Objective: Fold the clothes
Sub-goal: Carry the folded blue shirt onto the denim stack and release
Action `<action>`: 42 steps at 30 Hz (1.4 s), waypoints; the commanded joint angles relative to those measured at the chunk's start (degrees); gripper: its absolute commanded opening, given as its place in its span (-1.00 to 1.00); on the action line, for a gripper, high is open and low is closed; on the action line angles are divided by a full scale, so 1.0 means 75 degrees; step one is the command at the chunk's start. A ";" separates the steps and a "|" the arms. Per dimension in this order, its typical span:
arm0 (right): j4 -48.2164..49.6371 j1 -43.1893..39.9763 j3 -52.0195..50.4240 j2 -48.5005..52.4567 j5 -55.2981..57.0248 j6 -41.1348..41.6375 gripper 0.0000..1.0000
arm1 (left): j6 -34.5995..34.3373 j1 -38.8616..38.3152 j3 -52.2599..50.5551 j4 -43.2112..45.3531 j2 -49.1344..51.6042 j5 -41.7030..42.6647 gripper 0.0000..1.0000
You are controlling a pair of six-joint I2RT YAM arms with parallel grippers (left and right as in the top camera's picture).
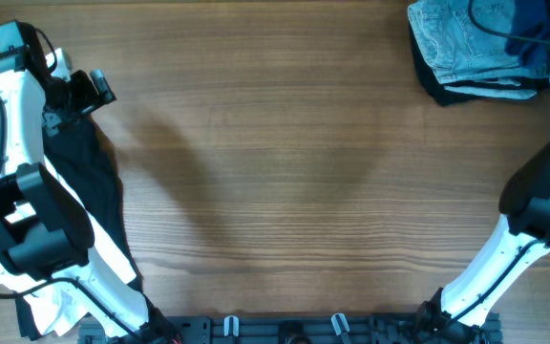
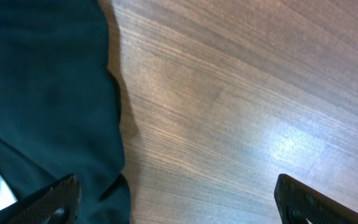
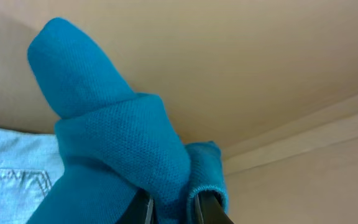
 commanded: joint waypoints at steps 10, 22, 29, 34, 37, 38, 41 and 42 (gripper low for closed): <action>-0.1982 0.1594 0.0192 0.0356 -0.1580 -0.0131 -0.91 | -0.0152 -0.0079 -0.0050 0.0423 0.0029 0.0172 0.99; -0.2964 0.2742 0.0216 -0.0414 -0.1550 0.2777 0.90 | -0.0146 -0.0079 -0.0050 0.0571 0.0032 0.0172 0.99; -0.2218 0.1341 0.0192 -0.0425 -0.1568 0.4963 0.79 | -0.0149 -0.0079 -0.0050 0.0568 0.0032 0.0172 1.00; -0.0927 0.0895 0.0192 0.0970 -0.1705 0.5654 0.79 | -0.0152 -0.0079 -0.0050 0.0568 0.0035 0.0175 0.99; -0.0533 0.0836 0.0192 0.2285 -0.1431 0.6105 0.85 | -0.0152 -0.0079 -0.0050 0.0565 0.0058 0.0175 0.99; -0.0670 0.0831 0.0192 0.2617 -0.1431 0.6114 0.86 | -0.0152 -0.0079 -0.0050 0.0565 0.0061 0.0175 0.99; -0.1262 0.0807 0.0192 0.3570 -0.1437 0.6280 0.91 | -0.0152 -0.0082 -0.0058 0.0562 0.0137 0.0175 1.00; -0.1478 0.0790 0.0192 0.3853 -0.1463 0.6312 0.92 | -0.0152 -0.0079 -0.0064 0.0562 0.0160 0.0178 1.00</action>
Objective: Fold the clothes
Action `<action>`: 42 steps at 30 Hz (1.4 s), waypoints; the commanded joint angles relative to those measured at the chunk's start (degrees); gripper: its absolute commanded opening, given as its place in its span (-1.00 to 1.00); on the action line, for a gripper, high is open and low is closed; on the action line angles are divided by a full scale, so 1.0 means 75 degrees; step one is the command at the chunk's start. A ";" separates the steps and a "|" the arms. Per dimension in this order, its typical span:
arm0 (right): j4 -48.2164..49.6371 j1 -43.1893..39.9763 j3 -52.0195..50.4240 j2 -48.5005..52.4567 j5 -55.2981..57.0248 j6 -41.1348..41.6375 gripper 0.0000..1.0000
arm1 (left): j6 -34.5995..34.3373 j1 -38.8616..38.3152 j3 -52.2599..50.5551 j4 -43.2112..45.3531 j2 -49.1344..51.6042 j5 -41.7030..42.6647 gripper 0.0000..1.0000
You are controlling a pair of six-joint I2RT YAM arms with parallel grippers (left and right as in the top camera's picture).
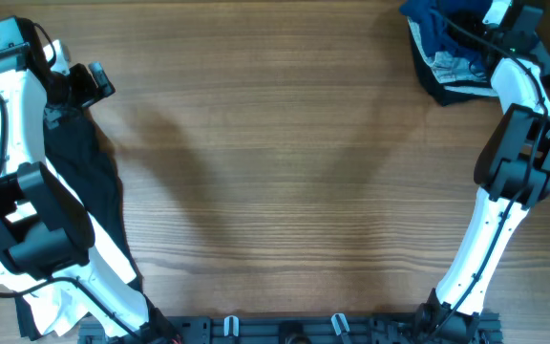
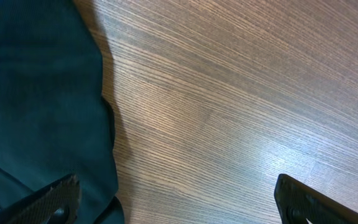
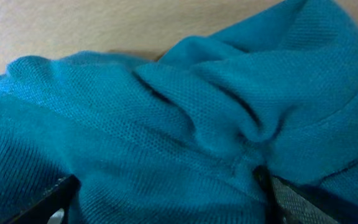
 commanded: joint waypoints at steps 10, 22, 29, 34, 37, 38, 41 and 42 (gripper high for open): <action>-0.1789 0.0015 -0.0286 -0.0886 -0.0702 -0.0134 0.99 | -0.0102 -0.0035 -0.0050 0.0017 0.0245 0.0096 0.99; -0.2524 0.0009 -0.0286 -0.6575 -0.0662 -0.0125 0.99 | -0.0099 -0.0035 -0.0050 0.0017 0.0245 0.0096 0.99; -0.3130 0.0009 -0.0294 -0.6607 -0.0662 -0.0125 0.99 | -0.0099 -0.0035 -0.0050 0.0020 0.0245 0.0096 0.99; -0.4782 0.0009 -0.0294 -0.6607 -0.0662 -0.0128 0.99 | -0.0015 -0.0032 -0.0050 0.0017 0.0175 -0.0522 1.00; -0.5604 0.0009 -0.0294 -0.6607 -0.0662 -0.0125 1.00 | -0.0082 -0.0035 -0.0050 -0.0425 -0.0323 -0.0749 0.99; -0.5831 0.0009 -0.0294 -0.6607 -0.0662 -0.0125 0.99 | -0.0064 -0.0035 -0.0050 -0.0557 -0.0673 -0.0624 0.99; -0.6135 0.0009 -0.0294 -0.6607 -0.0662 -0.0125 1.00 | -0.0044 -0.0038 -0.0064 -0.0207 -0.1900 -0.0493 0.99; -0.6132 0.0009 -0.0294 -0.6607 -0.0662 -0.0125 1.00 | -0.0044 -0.0076 -0.0216 0.0466 -0.2579 -0.0347 1.00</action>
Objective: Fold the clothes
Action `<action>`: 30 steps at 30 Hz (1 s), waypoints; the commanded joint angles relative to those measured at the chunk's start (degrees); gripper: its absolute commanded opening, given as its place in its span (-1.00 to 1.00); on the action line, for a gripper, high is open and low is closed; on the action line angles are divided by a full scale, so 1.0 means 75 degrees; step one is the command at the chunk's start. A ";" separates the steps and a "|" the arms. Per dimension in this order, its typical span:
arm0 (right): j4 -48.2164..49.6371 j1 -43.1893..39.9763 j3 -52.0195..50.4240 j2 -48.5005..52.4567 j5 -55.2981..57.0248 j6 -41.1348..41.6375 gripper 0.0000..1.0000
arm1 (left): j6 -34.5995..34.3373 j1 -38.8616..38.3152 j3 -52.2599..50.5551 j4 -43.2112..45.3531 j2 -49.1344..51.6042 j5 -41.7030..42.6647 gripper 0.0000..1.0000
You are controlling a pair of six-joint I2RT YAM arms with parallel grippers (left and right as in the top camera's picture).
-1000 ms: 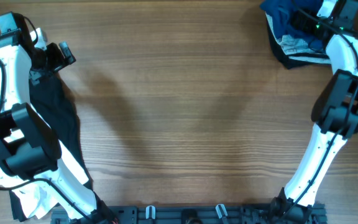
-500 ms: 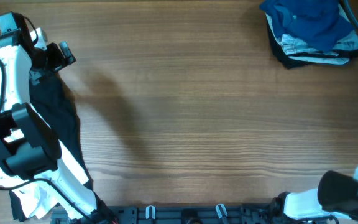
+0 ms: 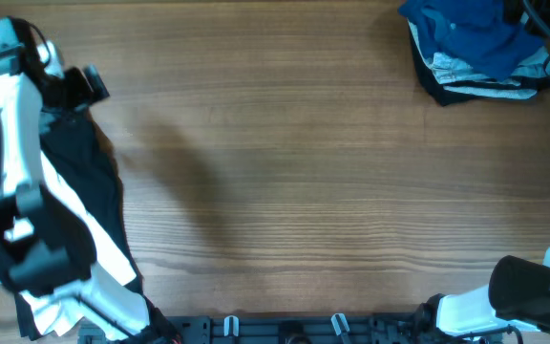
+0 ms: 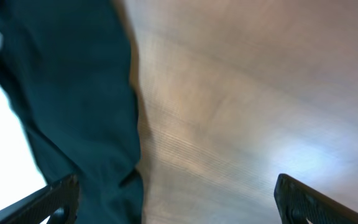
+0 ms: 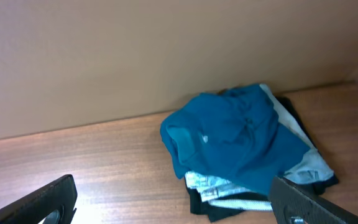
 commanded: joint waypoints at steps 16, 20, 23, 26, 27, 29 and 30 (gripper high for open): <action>-0.0026 0.0029 -0.0029 0.0026 -0.0122 -0.0017 1.00 | -0.0044 -0.0819 -1.0867 1.0054 -1.0005 0.1183 0.99; -0.0026 0.0029 -0.0029 0.0026 -0.0122 -0.0017 0.99 | -0.0047 -0.0924 -1.1986 1.0115 -1.1296 0.1070 0.99; -0.0026 0.0029 -0.0029 0.0026 -0.0122 -0.0015 0.99 | -0.0044 -0.1035 -1.2141 0.9433 -1.1922 0.1000 0.99; -0.0026 0.0029 -0.0029 0.0026 -0.0122 -0.0017 1.00 | -0.0047 -0.1294 -1.2144 0.8612 -1.2566 0.0749 1.00; -0.0026 0.0029 -0.0029 0.0026 -0.0122 -0.0017 0.99 | -0.0044 -0.1343 -1.2144 0.8399 -1.2764 0.0682 0.99; -0.0026 0.0029 -0.0029 0.0026 -0.0122 -0.0015 1.00 | -0.0044 -0.1463 -1.2144 0.7883 -1.3245 0.0440 0.99; -0.0026 0.0029 -0.0029 0.0026 -0.0122 -0.0017 0.99 | -0.0047 -0.1524 -1.2144 0.7612 -1.3487 0.0312 0.99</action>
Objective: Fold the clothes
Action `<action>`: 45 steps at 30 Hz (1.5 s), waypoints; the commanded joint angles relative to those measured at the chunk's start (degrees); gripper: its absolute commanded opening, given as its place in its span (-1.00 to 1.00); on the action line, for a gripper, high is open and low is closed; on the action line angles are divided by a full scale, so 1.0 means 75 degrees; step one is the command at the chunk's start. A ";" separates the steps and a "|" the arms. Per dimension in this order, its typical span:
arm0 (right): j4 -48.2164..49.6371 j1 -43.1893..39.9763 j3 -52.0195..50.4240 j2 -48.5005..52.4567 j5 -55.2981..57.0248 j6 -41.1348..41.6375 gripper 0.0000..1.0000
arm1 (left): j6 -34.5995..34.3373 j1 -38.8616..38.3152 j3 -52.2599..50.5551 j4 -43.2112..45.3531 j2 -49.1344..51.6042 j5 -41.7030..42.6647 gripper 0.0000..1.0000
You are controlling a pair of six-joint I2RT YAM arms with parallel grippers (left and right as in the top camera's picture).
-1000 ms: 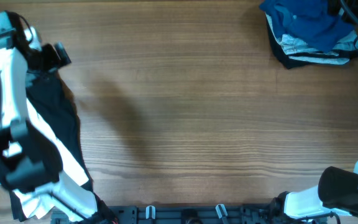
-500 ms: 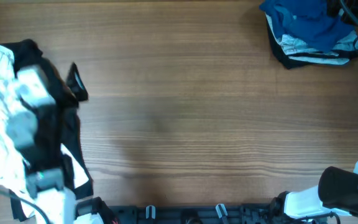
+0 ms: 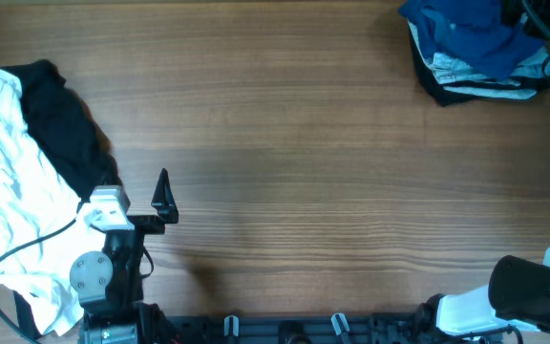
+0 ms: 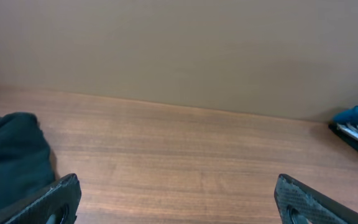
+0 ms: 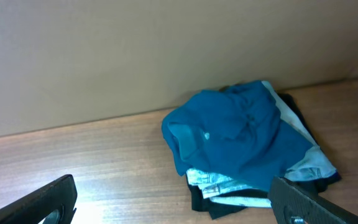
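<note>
A teal shirt [image 5: 241, 134] lies rumpled on top of a stack of folded clothes [image 3: 475, 57] at the far right corner of the table. On the left lie a black garment [image 3: 60, 129] and a crumpled white garment [image 3: 12, 220], unfolded. My left gripper [image 4: 179, 199] is open and empty, low near the front edge at the arm's base [image 3: 163, 189]. It faces across the bare wood, the black garment [image 4: 11, 158] to its left. The right gripper [image 5: 173, 199] is open and empty, held back from the stack.
The wooden table [image 3: 285, 162] runs between the two heaps. A beige wall [image 4: 179, 50] closes the far side. Part of the right arm [image 3: 542, 291] shows at the front right corner. Dark cables [image 3: 542, 14] hang over the stack's far edge.
My left arm was stretched over the black garment at the far left. It is now back at its base near the front edge, gripper still open. The right gripper and the stack are unchanged.
First the right gripper was shut on the teal shirt above the stack while the left hung open over the black garment. Then the right was open against the shirt lying on the stack. Later it stood back, shirt left on top. Now the left arm has withdrawn too.
</note>
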 commanded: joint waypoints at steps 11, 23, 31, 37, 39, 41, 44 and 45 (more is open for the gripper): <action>0.0006 0.0023 -0.0017 0.0020 -0.0093 -0.0015 0.99 | -0.0023 -0.0157 -0.0627 -0.0702 -0.1247 -0.0915 0.99; 0.0006 0.0023 -0.0017 0.0020 -0.0093 -0.0017 0.99 | -0.0131 -0.0207 -0.0874 -0.0822 -0.1472 -0.0860 1.00; 0.0006 0.0023 -0.0017 0.0020 -0.0093 -0.0017 0.99 | -0.0128 -0.0207 -0.0874 -0.0819 -0.1472 -0.0860 0.99; 0.0006 0.0023 -0.0017 0.0020 -0.0093 -0.0017 0.99 | -0.0128 -0.0207 -0.0874 -0.0822 -0.1472 -0.0860 1.00; 0.0006 0.0023 -0.0017 0.0020 -0.0093 -0.0015 0.99 | -0.0128 -0.0207 -0.0874 -0.0822 -0.1472 -0.0860 0.99; 0.0006 0.0023 -0.0017 0.0020 -0.0093 -0.0017 0.99 | -0.0128 -0.0207 -0.0874 -0.0822 -0.1472 -0.0860 1.00; 0.0006 0.0023 -0.0017 0.0020 -0.0090 -0.0017 0.99 | -0.0128 -0.0207 -0.0874 -0.0822 -0.1472 -0.0860 0.99; -0.0009 0.0061 -0.0017 -0.0029 -0.0090 -0.0017 1.00 | -0.0128 -0.0207 -0.0874 -0.0822 -0.1472 -0.0860 0.99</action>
